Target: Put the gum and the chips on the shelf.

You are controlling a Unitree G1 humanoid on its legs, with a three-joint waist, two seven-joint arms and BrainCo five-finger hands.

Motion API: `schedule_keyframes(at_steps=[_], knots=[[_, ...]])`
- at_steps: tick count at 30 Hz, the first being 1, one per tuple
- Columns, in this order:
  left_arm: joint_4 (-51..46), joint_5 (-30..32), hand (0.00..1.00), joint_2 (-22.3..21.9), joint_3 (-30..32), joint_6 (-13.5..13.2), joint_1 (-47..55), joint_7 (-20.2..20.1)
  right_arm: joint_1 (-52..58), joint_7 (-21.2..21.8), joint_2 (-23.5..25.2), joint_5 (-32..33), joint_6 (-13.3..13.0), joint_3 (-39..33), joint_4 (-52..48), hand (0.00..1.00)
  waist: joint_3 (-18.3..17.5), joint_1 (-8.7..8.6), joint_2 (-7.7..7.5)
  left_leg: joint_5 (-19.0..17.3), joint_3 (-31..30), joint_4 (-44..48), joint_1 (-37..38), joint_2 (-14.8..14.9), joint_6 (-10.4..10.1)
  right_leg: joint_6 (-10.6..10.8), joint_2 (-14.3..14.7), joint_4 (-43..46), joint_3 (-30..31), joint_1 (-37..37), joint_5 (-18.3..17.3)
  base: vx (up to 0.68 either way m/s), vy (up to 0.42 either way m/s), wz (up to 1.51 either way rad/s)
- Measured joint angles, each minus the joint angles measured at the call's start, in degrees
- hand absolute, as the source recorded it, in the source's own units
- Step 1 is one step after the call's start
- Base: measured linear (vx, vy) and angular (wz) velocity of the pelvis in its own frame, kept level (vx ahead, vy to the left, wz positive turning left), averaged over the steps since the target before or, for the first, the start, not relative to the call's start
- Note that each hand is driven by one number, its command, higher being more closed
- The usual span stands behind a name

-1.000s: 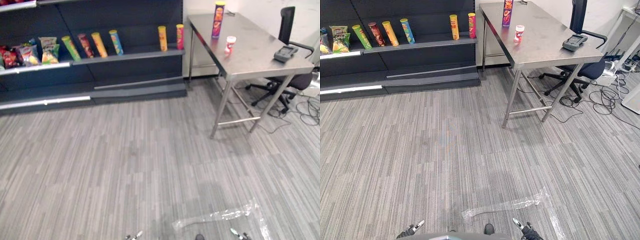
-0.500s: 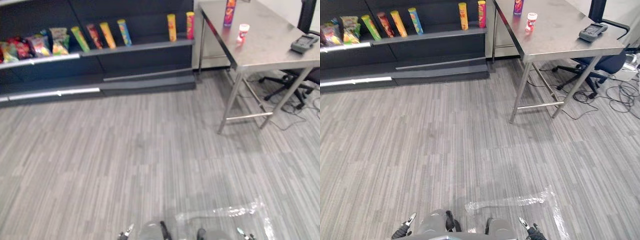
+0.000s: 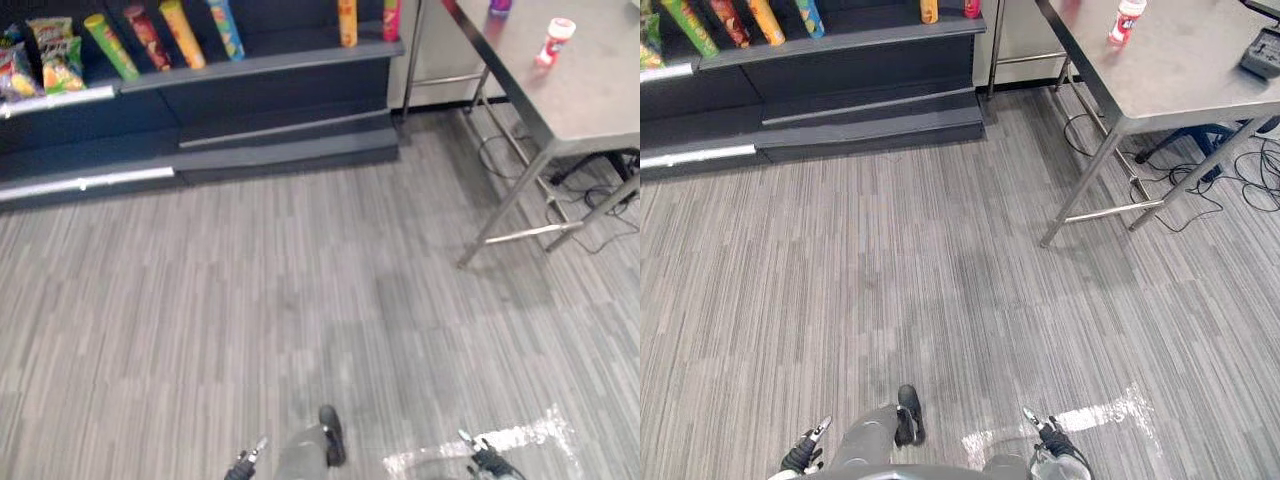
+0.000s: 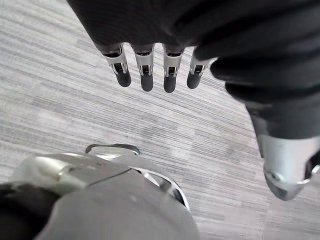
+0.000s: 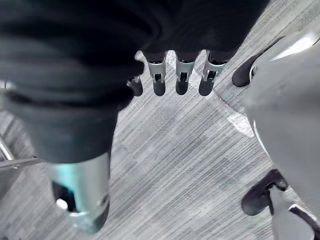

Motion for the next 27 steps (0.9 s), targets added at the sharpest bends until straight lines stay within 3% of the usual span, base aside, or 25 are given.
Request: schedule_keyframes(at_steps=[1, 2, 3, 4, 5, 7, 9, 11, 12, 14, 15, 16, 17, 18, 22, 23, 24, 25, 27], knots=[[-0.07, 0.15, 0.0, 0.02, -0.53, 0.02, 0.11, 0.01, 0.23, 0.01, -0.09, 0.0, 0.0, 0.0, -0.16, 0.0, -0.18, 0.14, 0.18, -0.05, 0.29, -1.1, 1.8, -0.46, 0.17, 0.09, -0.01, 3.9, 0.06, -1.45, 2.38, 0.47, 0.28, -0.42], [-0.21, 0.42, 0.0, -0.01, -2.06, 0.03, 0.23, -0.02, 0.95, 0.01, -0.14, -0.01, 0.11, 0.11, -0.18, 0.0, -0.48, -0.23, 0.66, -0.38, 0.27, -3.52, 5.46, -1.32, 0.69, 0.22, -0.11, 12.54, -0.38, -4.5, 7.76, 0.37, 0.197, -0.05], [-0.64, 0.43, 0.0, 0.37, -3.81, -0.05, 0.16, -0.1, 1.46, 0.13, 0.12, 0.06, 0.12, 0.09, -0.38, 0.0, -0.38, -1.27, 0.78, -0.83, 0.16, -5.75, 8.84, -2.36, 1.35, 0.87, -0.09, 22.89, -0.91, -8.42, 8.69, 0.35, 0.172, 0.13], [-0.76, 0.44, 0.0, 0.64, -4.33, -0.07, 0.04, -0.14, 1.55, -0.03, 0.09, 0.01, 0.12, 0.18, -0.85, 0.0, -0.22, -1.78, 0.74, -0.84, -0.04, -6.77, 10.55, -3.08, 1.37, 0.46, -0.11, 28.41, -1.37, -10.69, 8.26, 0.41, 0.118, 0.19], [-0.67, 0.53, 0.0, 0.71, -5.6, 0.05, -0.08, -0.09, 1.61, -0.06, -0.17, 0.07, 0.12, 0.37, -1.3, 0.0, 0.31, -2.39, 0.88, -1.03, -0.13, -10.16, 16.37, -4.03, 1.54, -1.48, 0.56, 37.9, -4.86, -15.17, 2.85, 0.33, 0.063, 0.04], [-0.55, 0.57, 0.0, 0.45, -6.2, 0.07, -0.1, -0.1, 1.71, -0.06, -0.52, 0.1, 0.04, 0.5, -1.79, 0.0, 0.68, -2.46, 1.52, -1.12, -0.18, -11.9, 19.92, -4.06, 1.58, -3.29, 1.07, 39.44, -8.53, -17.32, -1.76, 0.29, 0.016, -0.04], [0.01, 0.98, 0.0, -0.35, -5.81, 0.1, -0.7, -0.07, 1.6, -0.01, -0.98, 0.11, -0.1, 1.03, -2.63, 0.0, 0.98, -2.58, 2.43, -2.87, -0.66, -14.15, 24.33, -3.15, 0.27, -3.8, 3.05, 32.8, -14.82, -21.22, -7.18, 0.3, -0.062, 0.08], [0.33, 1.55, 0.0, -1.25, -4.5, 0.19, -1.8, -0.08, 1.56, -0.03, -1.02, 0.14, -0.15, 1.69, -3.49, 0.0, 1.48, -2.79, 2.65, -5.66, -1.68, -14.66, 25.79, -2.16, -2.19, -3.91, 4.24, 21.73, -17.21, -23.7, -7.45, 0.34, -0.199, 0.34], [0.28, 2.4, 0.0, -2.36, -3.08, 0.21, -2.44, -0.05, 1.44, -0.07, -1.07, 0.18, -0.14, 1.7, -3.5, 0.0, 1.98, -2.91, 2.87, -7.51, -1.77, -15.57, 27.28, -1.31, -4.16, -3.17, 4.97, 13.49, -17.62, -24.62, -6.54, 0.42, -0.29, 0.38], [0.16, 2.49, 0.0, -3.15, -1.7, 0.13, -2.47, -0.11, 1.51, -0.1, -1.17, 0.19, -0.13, 2.0, -3.51, 0.0, 2.49, -2.82, 2.75, -8.82, -2.18, -16.37, 29.32, -0.37, -5.69, -2.84, 5.35, 1.95, -17.06, -24.91, -3.11, 0.37, -0.275, 0.24], [0.28, 2.52, 0.0, -3.7, -0.22, 0.16, -2.53, -0.07, 1.98, -0.07, -1.3, 0.17, -0.14, 2.02, -3.44, 0.0, 2.88, -2.98, 2.39, -10.37, -3.02, -16.89, 31.27, 0.5, -7.66, -2.51, 5.76, -2.66, -16.53, -23.78, 5.18, 0.47, -0.316, 0.0], [0.85, 2.68, 0.0, -5.51, 1.15, 0.23, -2.81, -0.2, 1.85, -0.05, -2.14, 0.06, -0.21, 1.87, -3.58, 0.0, 3.05, -2.36, 4.85, -10.16, -3.3, -17.59, 32.44, 2.33, -7.18, -3.46, 8.46, -0.39, -17.18, -24.01, 2.13, 0.48, -0.278, -0.08], [0.87, 2.7, 0.0, -6.01, 1.67, 0.09, -2.78, -0.65, 1.77, -0.03, -2.1, 0.03, -0.5, 1.89, -3.88, 0.0, 2.86, -2.4, 5.22, -8.34, -3.3, -17.08, 32.43, 2.46, -7.36, -4.25, 8.59, 1.63, -16.98, -24.69, 0.59, 0.45, -0.267, -0.14], [0.44, 3.01, 0.0, -6.53, 3.04, 0.05, -2.8, -0.73, 1.83, 0.07, -1.82, 0.04, -0.87, 1.92, -3.94, 0.0, 3.35, -2.66, 4.47, -5.55, -3.46, -16.27, 33.0, 2.77, -7.76, -5.09, 8.51, 5.6, -16.79, -25.06, -3.15, 0.33, -0.222, 0.0], [-0.44, 3.13, 0.0, -8.21, 4.13, 0.09, -3.17, -1.05, 2.57, 0.1, -2.17, 0.06, -0.84, 2.67, -4.52, 0.0, 2.52, -3.02, 5.36, -0.33, -3.93, -12.01, 34.05, 5.16, -9.05, -7.33, 8.47, 10.13, -19.29, -22.16, -9.07, 0.45, -0.264, 0.24], [-0.89, 3.1, 0.0, -8.5, 4.9, 0.1, -3.81, -1.05, 2.65, 0.15, -2.15, 0.05, -0.81, 2.93, -4.54, 0.0, 2.09, -3.37, 5.54, 1.02, -5.45, -8.68, 32.92, 6.23, -10.48, -7.76, 8.3, 10.33, -20.31, -20.65, -10.68, 0.43, -0.2, 0.42], [-1.63, 3.09, 0.0, -8.53, 5.27, 0.05, -3.79, -1.08, 2.64, 0.41, -1.95, 0.05, -0.82, 2.99, -4.62, 0.0, 1.75, -3.46, 5.2, 2.32, -7.56, -2.5, 30.26, 7.35, -11.96, -7.98, 8.26, 9.99, -21.12, -19.07, -11.96, 0.33, -0.155, 0.39], [-2.55, 3.06, 0.0, -8.42, 5.64, 0.03, -3.81, -1.06, 2.67, 0.5, -1.9, 0.05, -0.8, 3.21, -4.89, 0.0, 1.66, -3.43, 4.93, 3.47, -8.71, 2.23, 28.19, 7.94, -12.17, -7.94, 8.18, 9.79, -21.37, -18.26, -12.54, 0.31, -0.136, 0.31], [-3.63, 2.55, 0.0, -8.1, 6.02, 0.01, -4.34, -0.81, 2.67, 0.79, -1.6, 0.11, -0.89, 4.62, -5.94, 0.0, 1.94, -3.3, 3.85, 9.28, -11.44, 22.86, 17.91, 10.44, -13.25, -8.55, 8.08, 6.87, -21.95, -13.94, -13.36, 0.28, -0.099, 0.08]])
